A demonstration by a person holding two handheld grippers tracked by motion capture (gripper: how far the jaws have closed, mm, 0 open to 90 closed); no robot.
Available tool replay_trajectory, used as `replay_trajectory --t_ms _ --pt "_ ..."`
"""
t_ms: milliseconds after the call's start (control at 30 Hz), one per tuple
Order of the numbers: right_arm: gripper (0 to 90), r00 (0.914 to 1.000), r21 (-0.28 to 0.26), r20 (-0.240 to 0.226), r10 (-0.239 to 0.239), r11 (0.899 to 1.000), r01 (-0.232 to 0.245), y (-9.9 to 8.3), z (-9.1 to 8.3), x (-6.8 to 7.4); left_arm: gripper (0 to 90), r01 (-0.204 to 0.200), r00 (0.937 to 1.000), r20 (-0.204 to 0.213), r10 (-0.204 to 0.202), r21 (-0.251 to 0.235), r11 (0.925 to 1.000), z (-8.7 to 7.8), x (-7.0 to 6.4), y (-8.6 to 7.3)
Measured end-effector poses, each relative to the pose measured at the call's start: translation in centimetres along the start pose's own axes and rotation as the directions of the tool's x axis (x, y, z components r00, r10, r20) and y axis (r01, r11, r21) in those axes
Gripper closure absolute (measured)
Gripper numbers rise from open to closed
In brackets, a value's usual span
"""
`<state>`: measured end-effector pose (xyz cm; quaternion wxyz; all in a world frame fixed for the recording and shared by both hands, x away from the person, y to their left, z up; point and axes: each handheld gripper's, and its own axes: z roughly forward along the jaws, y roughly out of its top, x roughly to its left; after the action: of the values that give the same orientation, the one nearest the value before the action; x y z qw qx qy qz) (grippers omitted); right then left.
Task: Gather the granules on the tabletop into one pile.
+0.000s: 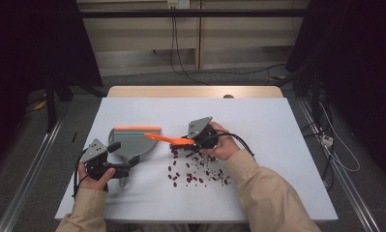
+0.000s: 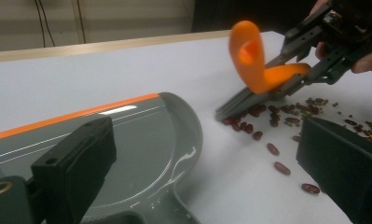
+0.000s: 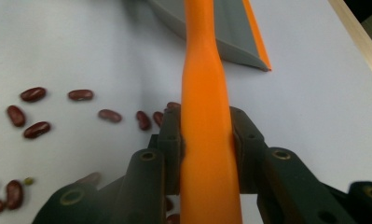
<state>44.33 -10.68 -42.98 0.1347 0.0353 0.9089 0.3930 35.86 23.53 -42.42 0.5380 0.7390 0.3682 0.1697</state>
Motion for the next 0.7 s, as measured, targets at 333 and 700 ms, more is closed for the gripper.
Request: replay_trajectory --t_ms 333,700 --pt "70.8 0.9996 -0.013 -0.027 -0.004 1.0 0.004 -0.3 -1.1 1.8 4.6 -0.002 1.0 -0.002 0.002 0.001 1.0 0.1 -0.1 0.0" --pt "71.3 0.9998 -0.054 -0.006 0.016 0.998 -0.017 0.3 -2.6 2.0 4.6 -0.007 1.0 0.005 0.007 0.001 1.0 0.1 -0.1 0.0"
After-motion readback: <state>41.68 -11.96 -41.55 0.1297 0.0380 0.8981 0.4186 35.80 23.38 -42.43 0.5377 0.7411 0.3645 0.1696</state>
